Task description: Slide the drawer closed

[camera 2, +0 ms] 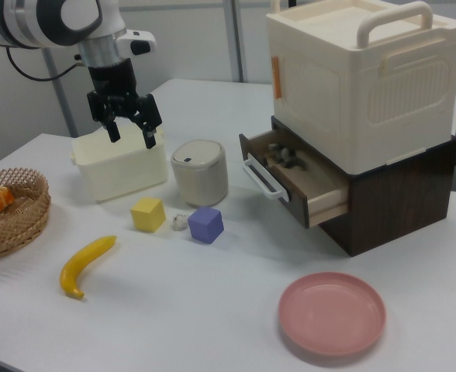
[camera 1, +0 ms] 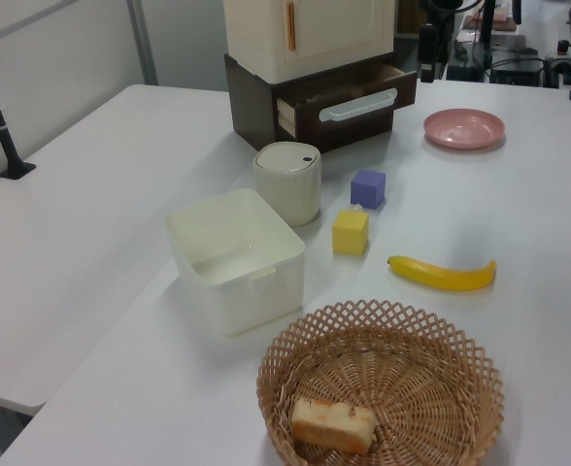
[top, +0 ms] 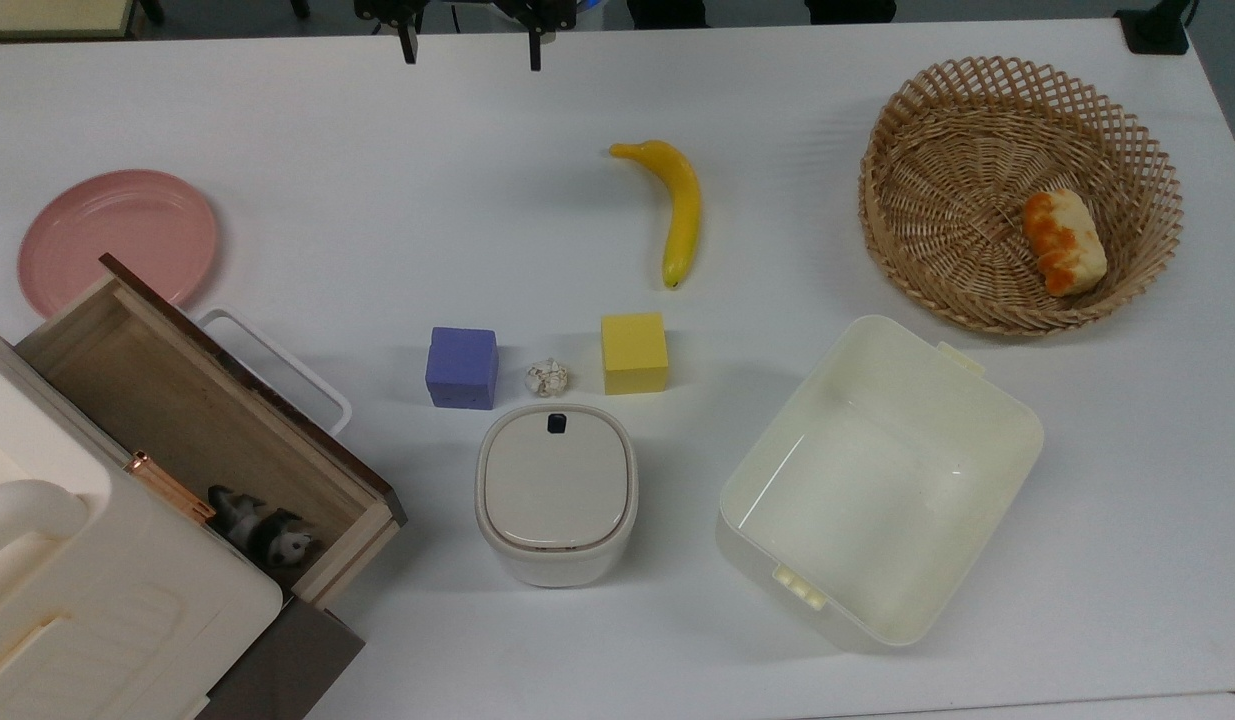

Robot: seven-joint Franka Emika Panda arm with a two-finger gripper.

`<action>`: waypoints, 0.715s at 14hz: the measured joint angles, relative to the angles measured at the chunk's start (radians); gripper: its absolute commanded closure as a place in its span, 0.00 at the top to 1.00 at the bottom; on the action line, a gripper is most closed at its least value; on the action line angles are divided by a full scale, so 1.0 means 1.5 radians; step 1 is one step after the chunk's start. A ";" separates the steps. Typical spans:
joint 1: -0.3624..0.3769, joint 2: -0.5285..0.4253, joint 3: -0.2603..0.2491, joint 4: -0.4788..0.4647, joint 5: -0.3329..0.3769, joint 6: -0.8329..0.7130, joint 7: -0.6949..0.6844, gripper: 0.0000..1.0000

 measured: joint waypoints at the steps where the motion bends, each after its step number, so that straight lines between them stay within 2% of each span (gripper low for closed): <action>1: 0.000 0.000 0.000 0.000 0.000 0.000 0.000 1.00; 10: -0.007 0.000 -0.001 0.000 0.000 0.000 0.000 1.00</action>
